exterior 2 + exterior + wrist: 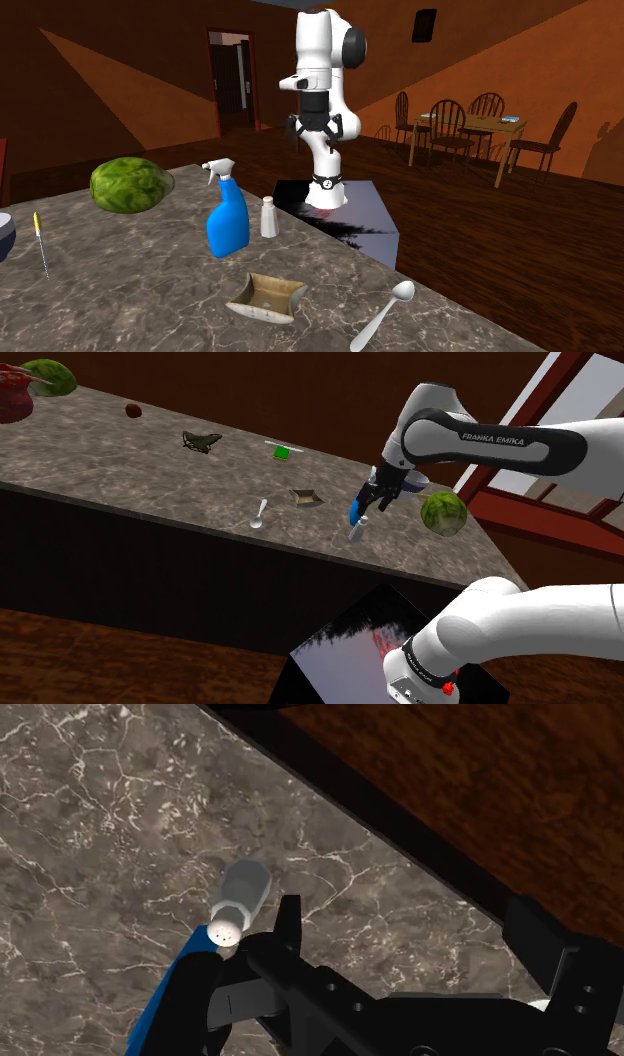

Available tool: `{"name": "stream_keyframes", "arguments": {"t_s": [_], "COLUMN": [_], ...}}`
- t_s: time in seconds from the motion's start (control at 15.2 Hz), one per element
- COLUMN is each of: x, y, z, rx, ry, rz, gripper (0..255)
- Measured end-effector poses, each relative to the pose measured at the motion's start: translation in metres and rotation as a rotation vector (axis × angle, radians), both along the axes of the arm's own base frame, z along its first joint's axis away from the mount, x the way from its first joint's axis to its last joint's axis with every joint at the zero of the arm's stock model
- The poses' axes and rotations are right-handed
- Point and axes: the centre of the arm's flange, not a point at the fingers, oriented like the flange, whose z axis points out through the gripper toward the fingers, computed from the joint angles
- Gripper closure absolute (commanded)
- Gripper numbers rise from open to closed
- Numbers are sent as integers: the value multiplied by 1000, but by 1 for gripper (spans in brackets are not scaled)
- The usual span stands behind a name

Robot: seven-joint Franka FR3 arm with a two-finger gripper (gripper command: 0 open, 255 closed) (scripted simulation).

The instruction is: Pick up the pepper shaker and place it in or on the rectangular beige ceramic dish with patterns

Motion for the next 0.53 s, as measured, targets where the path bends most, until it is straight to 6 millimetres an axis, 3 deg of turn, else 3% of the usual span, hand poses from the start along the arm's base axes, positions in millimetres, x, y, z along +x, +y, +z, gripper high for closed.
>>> {"name": "stream_keyframes", "arguments": {"t_s": [0.53], "x": [43], "y": [-64], "z": [-66], "rx": [-67], "ry": [8], "rz": [-16], "gripper": [0]}}
